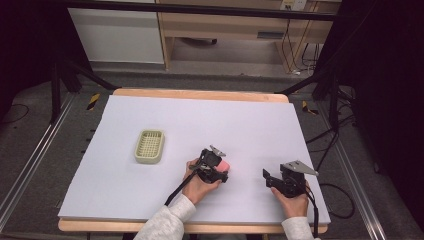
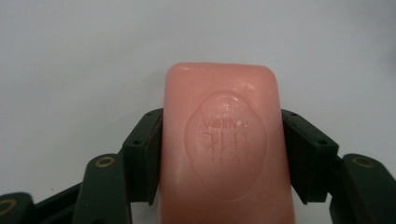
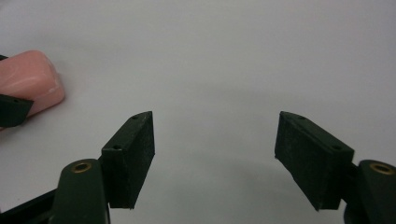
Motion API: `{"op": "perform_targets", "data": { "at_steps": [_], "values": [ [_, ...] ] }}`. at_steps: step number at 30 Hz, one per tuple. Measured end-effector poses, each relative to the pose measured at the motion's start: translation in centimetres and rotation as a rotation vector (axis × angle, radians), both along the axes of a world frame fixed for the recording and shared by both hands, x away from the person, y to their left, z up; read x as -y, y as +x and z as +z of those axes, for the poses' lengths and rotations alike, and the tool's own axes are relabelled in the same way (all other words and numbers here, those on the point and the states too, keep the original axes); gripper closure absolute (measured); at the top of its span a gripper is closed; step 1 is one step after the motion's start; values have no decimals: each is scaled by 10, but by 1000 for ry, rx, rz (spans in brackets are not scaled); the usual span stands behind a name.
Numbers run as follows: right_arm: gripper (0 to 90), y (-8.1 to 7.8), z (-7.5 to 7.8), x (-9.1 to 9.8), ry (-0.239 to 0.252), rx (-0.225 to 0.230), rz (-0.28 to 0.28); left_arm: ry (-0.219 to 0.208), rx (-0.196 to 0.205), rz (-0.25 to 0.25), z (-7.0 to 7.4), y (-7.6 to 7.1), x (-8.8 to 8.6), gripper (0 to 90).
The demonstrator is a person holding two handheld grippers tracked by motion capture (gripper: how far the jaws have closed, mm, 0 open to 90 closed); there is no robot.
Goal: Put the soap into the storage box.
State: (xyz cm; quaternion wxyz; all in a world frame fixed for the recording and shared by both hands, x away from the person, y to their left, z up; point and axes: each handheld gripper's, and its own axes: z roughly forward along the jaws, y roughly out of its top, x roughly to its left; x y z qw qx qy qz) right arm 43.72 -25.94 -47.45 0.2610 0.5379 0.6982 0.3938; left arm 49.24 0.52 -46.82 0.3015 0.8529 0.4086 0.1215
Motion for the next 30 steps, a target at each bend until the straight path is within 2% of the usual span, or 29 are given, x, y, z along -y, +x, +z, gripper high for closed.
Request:
{"op": "perform_targets", "data": {
  "at_steps": [7, 12, 17, 30],
  "values": [
    [287, 0, 0, 1, 3, 4, 2, 4, -2, 0, 1, 0, 0, 370],
    [287, -1, 0, 1, 9, 1, 3, 6, 12, 1, 3, -2, -1, 371],
    [286, 0, 0, 1, 8, 1, 0, 0, 4, -5, 8, -2, -7, 372],
    [284, -1, 0, 1, 11, 2, -2, -34, 20, -14, 24, -8, -23, 372]
  ]
}}
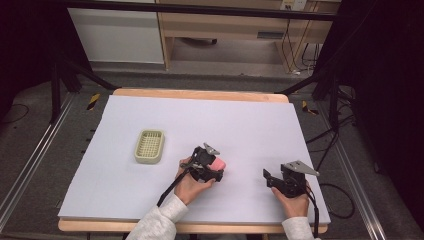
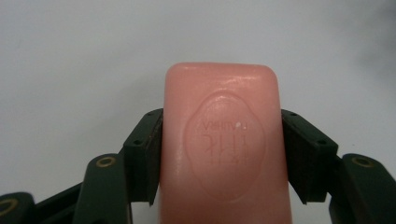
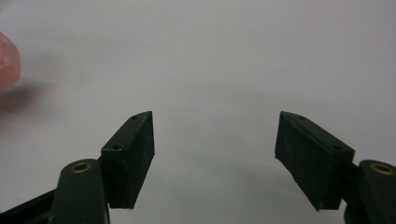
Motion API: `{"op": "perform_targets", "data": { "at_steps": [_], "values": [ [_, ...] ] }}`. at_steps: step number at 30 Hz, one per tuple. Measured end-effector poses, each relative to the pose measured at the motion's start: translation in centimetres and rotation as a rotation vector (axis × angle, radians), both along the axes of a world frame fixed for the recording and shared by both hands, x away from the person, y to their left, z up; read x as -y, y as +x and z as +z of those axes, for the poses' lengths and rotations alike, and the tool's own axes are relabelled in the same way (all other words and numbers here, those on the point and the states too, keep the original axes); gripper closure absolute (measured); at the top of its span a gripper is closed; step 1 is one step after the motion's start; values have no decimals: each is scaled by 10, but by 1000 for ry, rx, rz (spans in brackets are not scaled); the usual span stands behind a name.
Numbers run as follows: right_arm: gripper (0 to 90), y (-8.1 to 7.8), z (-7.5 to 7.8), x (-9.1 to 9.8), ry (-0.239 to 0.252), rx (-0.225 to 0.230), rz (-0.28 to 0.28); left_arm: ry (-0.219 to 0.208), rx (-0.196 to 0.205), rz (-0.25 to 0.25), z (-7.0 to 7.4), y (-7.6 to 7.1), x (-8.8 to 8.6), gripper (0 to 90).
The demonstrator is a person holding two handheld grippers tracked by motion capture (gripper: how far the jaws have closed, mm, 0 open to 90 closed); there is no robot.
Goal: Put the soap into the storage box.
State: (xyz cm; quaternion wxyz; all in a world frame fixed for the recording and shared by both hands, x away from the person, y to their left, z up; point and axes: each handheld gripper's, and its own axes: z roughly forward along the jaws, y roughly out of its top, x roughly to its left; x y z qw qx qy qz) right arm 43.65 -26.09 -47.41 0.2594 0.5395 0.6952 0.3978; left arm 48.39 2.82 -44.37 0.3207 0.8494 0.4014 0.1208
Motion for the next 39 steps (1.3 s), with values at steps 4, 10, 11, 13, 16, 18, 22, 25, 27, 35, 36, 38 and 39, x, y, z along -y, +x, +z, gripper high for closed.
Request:
{"op": "perform_targets", "data": {
  "at_steps": [4, 10, 11, 13, 16, 18, 22, 25, 27, 35, 36, 38, 39],
  "values": [
    [284, 0, 0, 0, -4, 5, 0, -7, 7, -1, 5, -2, -7, 372],
    [283, 0, 0, 1, -1, 5, -1, -15, 22, 10, 12, -5, -21, 372],
    [283, 0, 0, 1, -1, 5, -1, -17, 24, 11, 14, -5, -24, 372],
    [283, 0, 0, 1, -2, 7, -2, -18, 29, 17, 16, -7, -29, 372],
    [283, 0, 0, 0, -5, 8, -1, -20, 33, 24, 20, -7, -36, 372],
    [283, 0, 0, 0, -6, 8, -1, -18, 37, 32, 22, -8, -41, 372],
    [282, 0, 0, 0, -8, 9, -2, -18, 38, 38, 24, -8, -48, 372],
    [282, 0, 0, 0, -8, 7, -3, -15, 40, 45, 26, -8, -53, 372],
    [282, 0, 0, 0, -9, 9, -2, -18, 42, 51, 26, -8, -56, 372],
    [282, 0, 0, 0, -10, 8, -1, -17, 43, 64, 30, -7, -67, 372],
    [282, 0, 0, 0, -10, 9, 0, -18, 44, 69, 30, -6, -69, 372],
    [282, 0, 0, 0, -12, 9, 1, -18, 45, 72, 31, -6, -72, 372],
    [281, 0, 0, 0, -11, 9, 0, -19, 45, 75, 32, -6, -74, 372]
  ]
}}
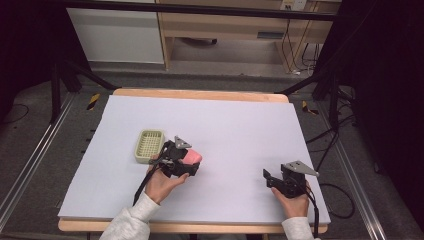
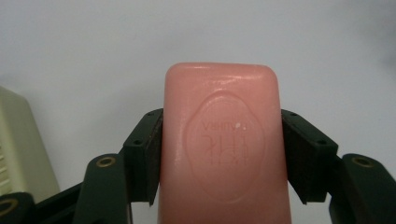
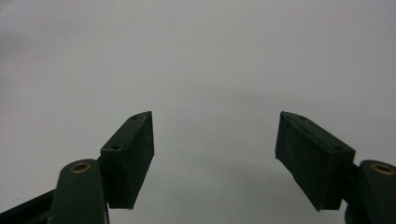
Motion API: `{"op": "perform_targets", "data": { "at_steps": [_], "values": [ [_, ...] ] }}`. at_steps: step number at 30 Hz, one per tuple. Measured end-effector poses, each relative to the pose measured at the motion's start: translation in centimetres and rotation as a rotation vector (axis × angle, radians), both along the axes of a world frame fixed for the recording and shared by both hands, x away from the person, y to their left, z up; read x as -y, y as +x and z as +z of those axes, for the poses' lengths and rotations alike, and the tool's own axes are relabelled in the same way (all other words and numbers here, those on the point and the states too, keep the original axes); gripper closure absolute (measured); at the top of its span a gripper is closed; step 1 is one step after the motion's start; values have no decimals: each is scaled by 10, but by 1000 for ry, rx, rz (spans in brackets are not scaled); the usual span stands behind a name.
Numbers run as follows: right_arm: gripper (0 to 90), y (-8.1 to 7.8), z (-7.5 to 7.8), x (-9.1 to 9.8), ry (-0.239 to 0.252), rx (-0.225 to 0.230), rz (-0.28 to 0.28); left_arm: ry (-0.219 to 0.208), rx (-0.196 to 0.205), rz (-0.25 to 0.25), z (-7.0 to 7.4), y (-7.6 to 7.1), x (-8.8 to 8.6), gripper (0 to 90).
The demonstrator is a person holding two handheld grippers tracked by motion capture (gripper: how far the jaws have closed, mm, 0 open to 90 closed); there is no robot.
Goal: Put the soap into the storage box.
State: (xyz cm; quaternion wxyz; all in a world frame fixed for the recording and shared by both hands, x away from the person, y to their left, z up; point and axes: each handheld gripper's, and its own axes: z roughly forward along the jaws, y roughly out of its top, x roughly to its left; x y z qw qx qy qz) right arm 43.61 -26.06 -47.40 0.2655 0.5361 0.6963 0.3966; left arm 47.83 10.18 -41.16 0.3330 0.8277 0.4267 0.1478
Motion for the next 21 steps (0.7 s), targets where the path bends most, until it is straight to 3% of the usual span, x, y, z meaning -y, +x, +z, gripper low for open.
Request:
{"op": "perform_targets", "data": {
  "at_steps": [21],
  "values": [
    [275, 0, 0, -1, -3, -2, -3, -20, 20, 59, 13, 5, -36, 372]
  ]
}}
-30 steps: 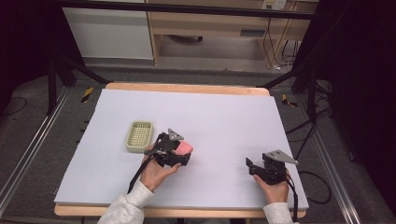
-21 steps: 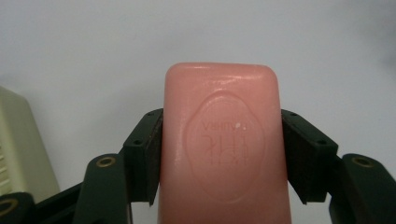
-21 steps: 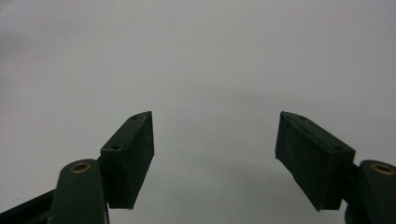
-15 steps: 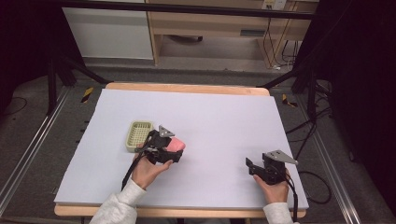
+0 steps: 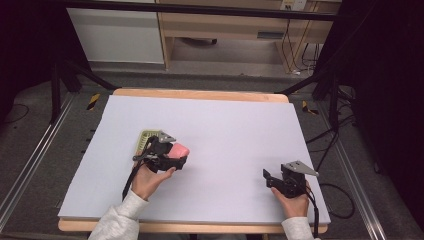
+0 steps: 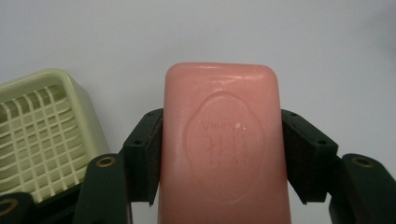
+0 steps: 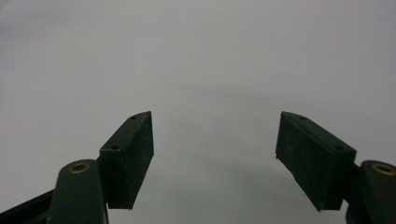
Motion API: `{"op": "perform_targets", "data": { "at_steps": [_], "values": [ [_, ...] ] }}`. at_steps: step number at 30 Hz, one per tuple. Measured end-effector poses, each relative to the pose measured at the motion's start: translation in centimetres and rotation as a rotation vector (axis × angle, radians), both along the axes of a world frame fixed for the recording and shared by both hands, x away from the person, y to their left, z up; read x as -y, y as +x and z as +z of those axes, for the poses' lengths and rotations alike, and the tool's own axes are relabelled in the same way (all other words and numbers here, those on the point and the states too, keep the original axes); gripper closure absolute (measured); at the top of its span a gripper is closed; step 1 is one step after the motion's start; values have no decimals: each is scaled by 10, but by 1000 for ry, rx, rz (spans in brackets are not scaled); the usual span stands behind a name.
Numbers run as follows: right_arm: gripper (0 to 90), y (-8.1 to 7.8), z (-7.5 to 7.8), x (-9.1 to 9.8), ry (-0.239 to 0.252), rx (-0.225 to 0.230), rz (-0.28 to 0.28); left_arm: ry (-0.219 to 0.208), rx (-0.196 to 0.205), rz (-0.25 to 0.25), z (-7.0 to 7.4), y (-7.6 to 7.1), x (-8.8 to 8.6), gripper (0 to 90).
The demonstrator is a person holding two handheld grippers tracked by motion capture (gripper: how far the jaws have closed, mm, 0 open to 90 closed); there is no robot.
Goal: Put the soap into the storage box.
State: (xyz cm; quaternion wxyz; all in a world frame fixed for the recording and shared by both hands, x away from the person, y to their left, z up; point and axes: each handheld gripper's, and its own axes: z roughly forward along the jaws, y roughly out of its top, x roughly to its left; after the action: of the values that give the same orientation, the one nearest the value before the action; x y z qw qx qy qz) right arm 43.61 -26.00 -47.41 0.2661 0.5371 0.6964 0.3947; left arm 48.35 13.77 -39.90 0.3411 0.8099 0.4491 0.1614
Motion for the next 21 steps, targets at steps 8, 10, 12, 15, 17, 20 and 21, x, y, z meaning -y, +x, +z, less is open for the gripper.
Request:
{"op": "perform_targets", "data": {
  "at_steps": [8, 10, 12, 15, 17, 20, 21],
  "values": [
    [266, 0, 0, 0, 1, -5, -4, -8, 4, 27, 2, 2, -11, 372],
    [265, 0, 0, -1, 0, -6, -3, -7, 2, 28, 3, 3, -14, 372],
    [264, 0, 0, -1, 1, -6, -4, -8, 3, 33, 4, 3, -17, 372],
    [263, 0, -1, 0, -5, -5, -4, -13, 7, 42, 5, 4, -21, 372],
    [263, 0, -1, 0, -6, -4, -4, -16, 8, 50, 7, 5, -24, 372],
    [262, 0, -1, 0, -7, -4, -6, -23, 11, 65, 8, 6, -30, 372],
    [263, 0, -1, 0, -8, -3, -5, -25, 13, 72, 9, 6, -31, 372]
  ]
}}
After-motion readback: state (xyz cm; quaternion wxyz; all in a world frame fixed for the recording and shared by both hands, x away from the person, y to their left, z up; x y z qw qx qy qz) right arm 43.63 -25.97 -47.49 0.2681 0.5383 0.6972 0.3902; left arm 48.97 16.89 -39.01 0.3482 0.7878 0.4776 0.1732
